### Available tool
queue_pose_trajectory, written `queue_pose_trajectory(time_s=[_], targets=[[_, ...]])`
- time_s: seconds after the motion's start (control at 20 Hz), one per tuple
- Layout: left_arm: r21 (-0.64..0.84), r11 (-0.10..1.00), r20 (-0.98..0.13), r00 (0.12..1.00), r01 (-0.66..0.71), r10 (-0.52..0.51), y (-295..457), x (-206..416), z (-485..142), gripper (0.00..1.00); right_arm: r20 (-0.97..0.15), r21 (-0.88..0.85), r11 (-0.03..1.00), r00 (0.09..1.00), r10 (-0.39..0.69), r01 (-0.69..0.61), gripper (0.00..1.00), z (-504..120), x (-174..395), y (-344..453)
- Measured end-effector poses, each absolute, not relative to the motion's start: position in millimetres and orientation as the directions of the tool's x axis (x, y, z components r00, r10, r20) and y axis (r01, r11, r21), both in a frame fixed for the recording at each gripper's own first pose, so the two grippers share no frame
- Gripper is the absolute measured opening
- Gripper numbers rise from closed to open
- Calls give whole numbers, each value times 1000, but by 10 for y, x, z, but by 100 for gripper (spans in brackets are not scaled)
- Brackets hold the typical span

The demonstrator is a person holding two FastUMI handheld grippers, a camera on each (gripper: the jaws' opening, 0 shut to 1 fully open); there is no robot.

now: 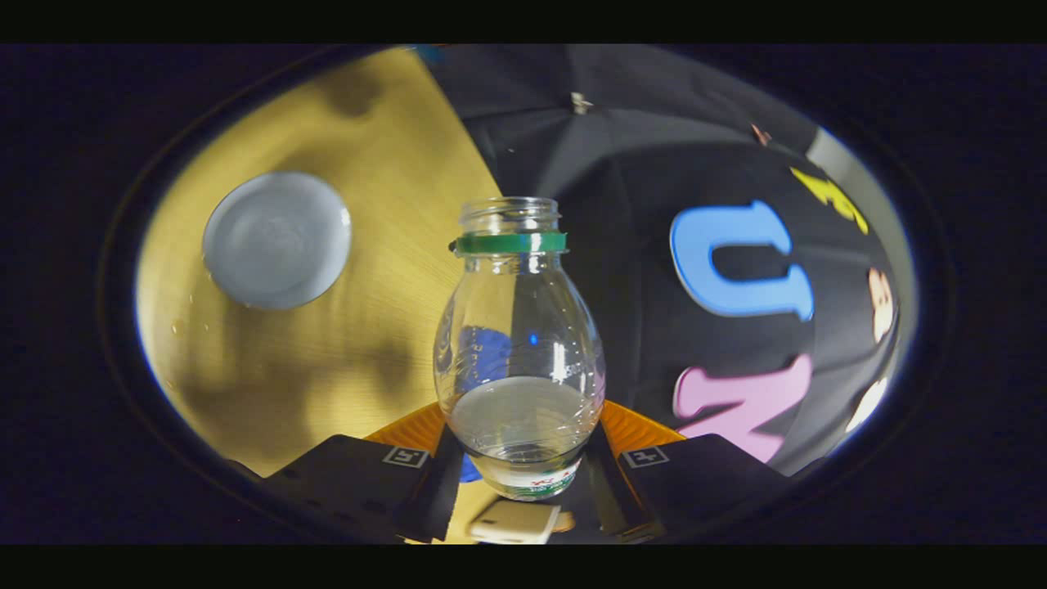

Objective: Open the teacup lid with one hand, grasp the water bottle and pour water into the teacup with the other hand; after pouring, place the water bottle on the coaster and then close the teacup lid.

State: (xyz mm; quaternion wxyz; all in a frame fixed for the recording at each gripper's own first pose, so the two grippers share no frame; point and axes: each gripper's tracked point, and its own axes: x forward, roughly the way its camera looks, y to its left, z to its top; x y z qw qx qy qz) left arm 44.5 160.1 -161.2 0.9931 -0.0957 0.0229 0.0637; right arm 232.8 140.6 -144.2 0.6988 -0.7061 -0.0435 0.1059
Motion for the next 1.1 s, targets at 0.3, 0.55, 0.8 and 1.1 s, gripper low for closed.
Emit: queue_pose_trajectory(time_s=[0.3,0.55,0.8,1.1], targets=[[-194,973,-36,992,-123,118,1427,454,-1448,26,-219,-846,483,973,73,-226,71,-1257,2381,966],[-262,954,-34,990,-142,138,1322,506,-1408,25,-270,-584,790,963,25,-184,71,-1276,2542,415],[-267,951,-56,987,-158,149,1197,578,-1470,25,-254,-347,924,965,71,-159,71,-1435,2627,251],[-229,961,-50,988,-157,149,1132,688,-1421,25,-132,-126,985,986,99,-116,71,-1370,2807,103]])
